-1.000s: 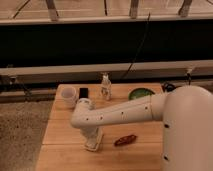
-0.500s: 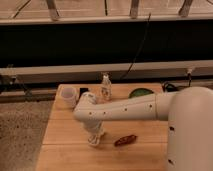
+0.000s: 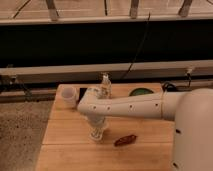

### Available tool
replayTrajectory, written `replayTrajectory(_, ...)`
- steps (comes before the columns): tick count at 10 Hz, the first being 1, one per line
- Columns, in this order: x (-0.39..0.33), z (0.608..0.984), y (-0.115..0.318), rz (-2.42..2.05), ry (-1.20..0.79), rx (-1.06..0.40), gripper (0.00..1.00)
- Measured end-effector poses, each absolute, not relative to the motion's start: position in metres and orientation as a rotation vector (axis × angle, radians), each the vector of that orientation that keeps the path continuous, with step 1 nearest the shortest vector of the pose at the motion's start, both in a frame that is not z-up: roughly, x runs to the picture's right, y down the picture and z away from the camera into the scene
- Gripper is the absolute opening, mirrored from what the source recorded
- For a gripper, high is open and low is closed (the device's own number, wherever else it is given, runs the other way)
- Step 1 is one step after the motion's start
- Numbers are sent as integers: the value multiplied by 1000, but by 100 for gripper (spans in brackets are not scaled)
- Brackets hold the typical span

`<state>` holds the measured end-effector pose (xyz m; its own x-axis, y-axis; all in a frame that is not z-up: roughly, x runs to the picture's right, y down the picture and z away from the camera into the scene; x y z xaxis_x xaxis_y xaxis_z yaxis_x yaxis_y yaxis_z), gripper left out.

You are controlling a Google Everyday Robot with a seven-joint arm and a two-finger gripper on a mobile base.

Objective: Place the white sponge in the ceramic bowl

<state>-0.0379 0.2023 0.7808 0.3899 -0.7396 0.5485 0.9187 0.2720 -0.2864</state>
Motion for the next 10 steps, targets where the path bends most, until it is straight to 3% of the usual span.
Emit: replayTrajectory(10,-13,795,155,-1159,-290,-590,0)
